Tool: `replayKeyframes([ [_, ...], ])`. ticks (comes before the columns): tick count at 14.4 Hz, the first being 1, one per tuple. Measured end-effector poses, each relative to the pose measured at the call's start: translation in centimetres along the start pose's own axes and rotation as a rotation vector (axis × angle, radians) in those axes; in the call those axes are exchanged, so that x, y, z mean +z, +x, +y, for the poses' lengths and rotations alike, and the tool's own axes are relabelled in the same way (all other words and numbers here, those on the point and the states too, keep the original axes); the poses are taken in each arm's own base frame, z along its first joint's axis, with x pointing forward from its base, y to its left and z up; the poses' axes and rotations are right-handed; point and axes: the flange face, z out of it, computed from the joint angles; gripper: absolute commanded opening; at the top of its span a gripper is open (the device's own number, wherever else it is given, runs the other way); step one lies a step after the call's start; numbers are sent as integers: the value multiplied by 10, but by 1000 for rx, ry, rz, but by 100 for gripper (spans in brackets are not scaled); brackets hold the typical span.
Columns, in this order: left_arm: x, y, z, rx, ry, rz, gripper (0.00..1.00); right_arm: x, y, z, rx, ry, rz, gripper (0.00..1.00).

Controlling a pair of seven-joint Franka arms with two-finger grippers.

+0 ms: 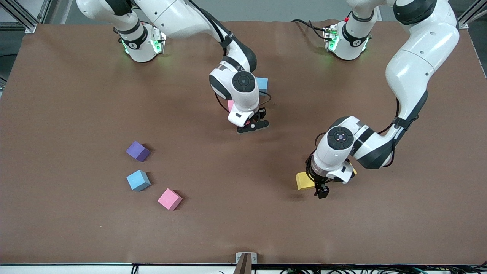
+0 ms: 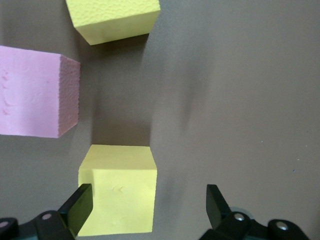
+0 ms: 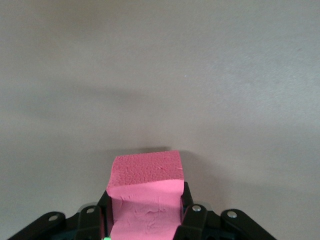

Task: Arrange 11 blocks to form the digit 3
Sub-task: 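Carry the red cube with the right gripper while the left reaches yellow, then grasp the yellow cube with the left gripper while the right holds red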

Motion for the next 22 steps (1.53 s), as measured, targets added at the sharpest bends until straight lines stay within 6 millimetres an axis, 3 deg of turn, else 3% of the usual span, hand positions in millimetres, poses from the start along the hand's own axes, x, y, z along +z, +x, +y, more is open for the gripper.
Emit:
replayKeyframes([
  [5,9,-4,-3,24,18,-11,100,5,-3,-2,-6,-9,-9,0],
  [13,16,-7,-5,24,37,-39,100,12,8,20,-39,-28,-18,0],
  [19,-1,0,15,-30,31,-70,100,16,3,25,-49,-60,-67,0],
  [22,0,-2,12,-25,39,-71,100,16,3,25,-49,-61,-68,0],
])
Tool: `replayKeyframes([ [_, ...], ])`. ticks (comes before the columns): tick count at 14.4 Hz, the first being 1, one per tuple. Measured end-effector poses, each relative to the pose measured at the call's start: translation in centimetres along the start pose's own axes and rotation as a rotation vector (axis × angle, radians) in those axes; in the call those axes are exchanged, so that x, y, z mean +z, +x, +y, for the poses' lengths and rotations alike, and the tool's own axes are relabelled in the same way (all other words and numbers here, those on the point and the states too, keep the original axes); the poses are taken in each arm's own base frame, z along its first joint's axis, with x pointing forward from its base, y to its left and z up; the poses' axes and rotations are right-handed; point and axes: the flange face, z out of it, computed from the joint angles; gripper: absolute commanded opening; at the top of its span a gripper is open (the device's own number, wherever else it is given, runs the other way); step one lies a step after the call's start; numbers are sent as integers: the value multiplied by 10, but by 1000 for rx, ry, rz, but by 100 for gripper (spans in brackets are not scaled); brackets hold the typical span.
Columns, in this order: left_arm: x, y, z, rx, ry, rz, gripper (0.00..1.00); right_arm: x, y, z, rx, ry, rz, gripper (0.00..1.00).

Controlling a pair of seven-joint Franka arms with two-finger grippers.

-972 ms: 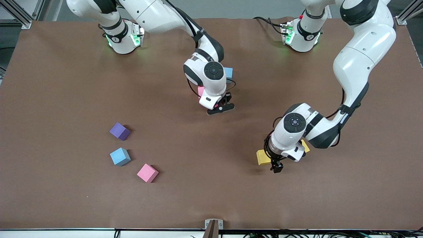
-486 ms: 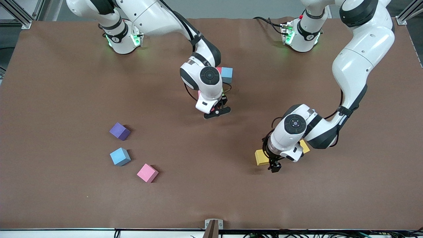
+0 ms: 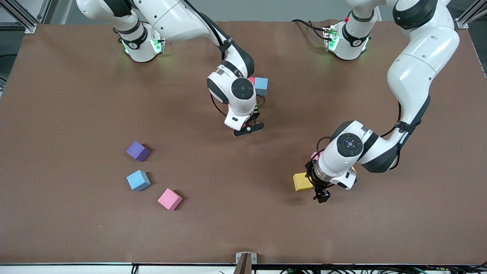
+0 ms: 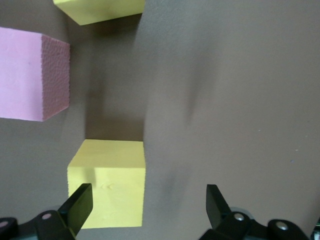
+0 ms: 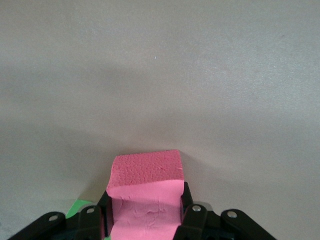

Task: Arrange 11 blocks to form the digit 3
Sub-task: 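Grasp the yellow cube with the left gripper while the right holds red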

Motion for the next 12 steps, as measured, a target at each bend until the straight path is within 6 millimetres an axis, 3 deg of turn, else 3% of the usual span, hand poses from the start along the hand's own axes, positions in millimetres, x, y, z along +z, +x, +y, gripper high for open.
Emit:
replayKeyframes([
  [6,14,-20,-29,27,58,-4,100,0,1,1,11,-1,-2,1],
  [12,29,-4,-25,11,63,27,100,-2,18,32,139,1,-6,1],
])
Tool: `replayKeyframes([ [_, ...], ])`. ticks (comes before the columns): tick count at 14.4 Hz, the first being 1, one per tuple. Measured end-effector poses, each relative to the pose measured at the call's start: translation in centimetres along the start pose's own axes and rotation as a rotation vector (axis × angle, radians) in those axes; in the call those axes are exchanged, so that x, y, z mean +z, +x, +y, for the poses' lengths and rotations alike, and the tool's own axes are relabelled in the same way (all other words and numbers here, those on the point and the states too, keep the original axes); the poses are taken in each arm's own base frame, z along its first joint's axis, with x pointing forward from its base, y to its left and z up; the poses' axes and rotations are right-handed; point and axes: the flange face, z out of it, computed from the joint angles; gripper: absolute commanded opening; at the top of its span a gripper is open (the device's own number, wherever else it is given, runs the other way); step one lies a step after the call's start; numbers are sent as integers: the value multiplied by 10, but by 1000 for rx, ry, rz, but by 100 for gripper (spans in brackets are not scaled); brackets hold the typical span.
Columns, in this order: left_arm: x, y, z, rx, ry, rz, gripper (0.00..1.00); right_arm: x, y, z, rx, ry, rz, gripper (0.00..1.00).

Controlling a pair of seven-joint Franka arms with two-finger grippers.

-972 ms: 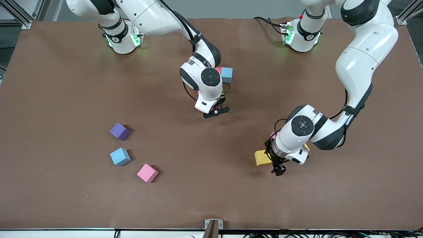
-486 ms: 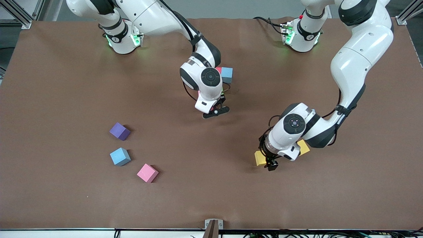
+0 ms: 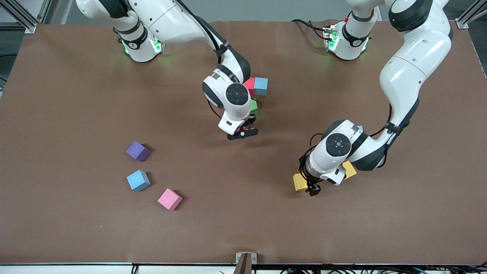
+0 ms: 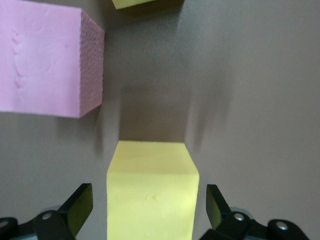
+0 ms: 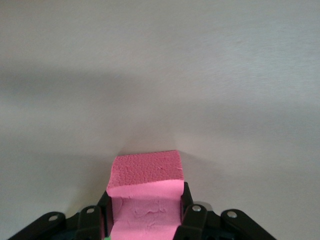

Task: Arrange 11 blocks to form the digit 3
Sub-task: 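Grasp the yellow cube with the left gripper while the right holds red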

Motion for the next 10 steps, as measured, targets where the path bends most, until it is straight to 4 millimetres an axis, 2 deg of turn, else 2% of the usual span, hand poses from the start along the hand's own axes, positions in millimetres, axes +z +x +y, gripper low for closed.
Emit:
replayKeyframes([
  [3,7,2,-2,-1,8,5,48,-4,7,10,125,2,1,1],
  [4,7,2,-2,-1,9,5,36,-5,7,12,150,1,0,1],
  [6,6,1,-2,0,8,4,29,-10,5,16,178,-1,-1,1],
  [8,6,-2,-6,8,12,5,28,-14,1,21,185,-4,-3,1],
  [10,5,-8,-21,34,27,8,28,-16,-3,24,190,-7,-6,1],
])
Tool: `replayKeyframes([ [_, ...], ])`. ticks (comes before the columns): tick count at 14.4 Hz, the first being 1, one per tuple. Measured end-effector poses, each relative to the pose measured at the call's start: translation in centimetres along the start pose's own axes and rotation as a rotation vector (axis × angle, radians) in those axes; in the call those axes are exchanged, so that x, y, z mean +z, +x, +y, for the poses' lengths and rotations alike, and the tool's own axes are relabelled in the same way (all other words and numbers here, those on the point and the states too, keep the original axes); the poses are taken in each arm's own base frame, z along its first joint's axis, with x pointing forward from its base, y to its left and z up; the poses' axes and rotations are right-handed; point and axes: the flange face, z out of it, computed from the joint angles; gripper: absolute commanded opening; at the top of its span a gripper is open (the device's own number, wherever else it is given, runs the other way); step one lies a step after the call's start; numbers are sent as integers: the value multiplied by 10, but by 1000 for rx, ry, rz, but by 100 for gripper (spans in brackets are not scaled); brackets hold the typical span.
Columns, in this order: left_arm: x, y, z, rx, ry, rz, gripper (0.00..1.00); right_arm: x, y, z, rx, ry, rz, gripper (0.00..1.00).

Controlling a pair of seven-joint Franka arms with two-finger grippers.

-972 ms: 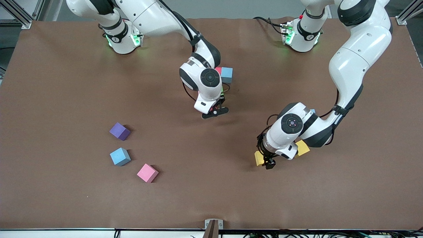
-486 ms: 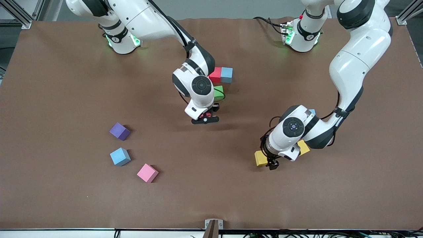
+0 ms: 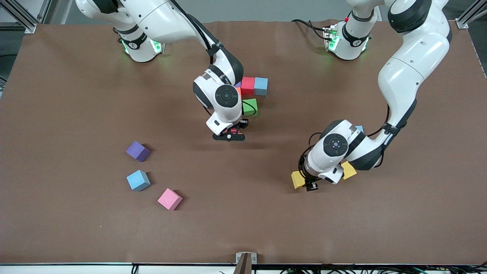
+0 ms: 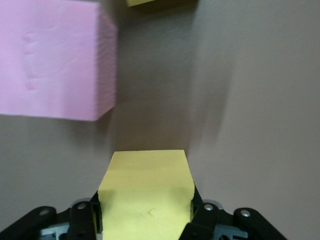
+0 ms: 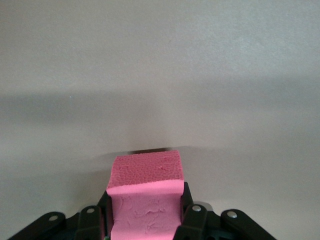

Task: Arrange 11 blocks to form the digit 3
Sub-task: 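Grasp the yellow cube with the left gripper while the right holds red, then carry the yellow cube with the left gripper to the cube column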

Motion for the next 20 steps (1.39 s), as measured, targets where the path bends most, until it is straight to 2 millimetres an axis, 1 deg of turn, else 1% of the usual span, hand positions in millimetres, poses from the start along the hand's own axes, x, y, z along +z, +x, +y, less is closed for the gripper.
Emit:
replayKeyframes([
  [1,-1,-7,-17,23,19,1,28,0,-1,1,6,-2,-1,1],
  [2,-4,-15,-38,44,41,0,28,1,-2,2,10,-1,0,1],
  [4,-19,-30,-82,103,81,-8,28,2,-2,2,14,12,12,1],
  [5,-26,-33,-104,133,99,-6,28,4,-2,2,16,23,23,1],
  [7,-28,-32,-140,180,129,17,28,12,-5,2,24,39,36,1],
  [9,-20,-30,-170,188,157,49,28,17,-9,1,24,40,36,1],
  [11,-13,-34,-193,192,178,65,28,17,-12,-1,23,41,35,1],
  [15,-12,-61,-230,229,184,72,28,20,-17,-2,22,39,32,1],
  [20,-12,-83,-261,272,192,74,28,20,-24,-4,16,35,27,1],
])
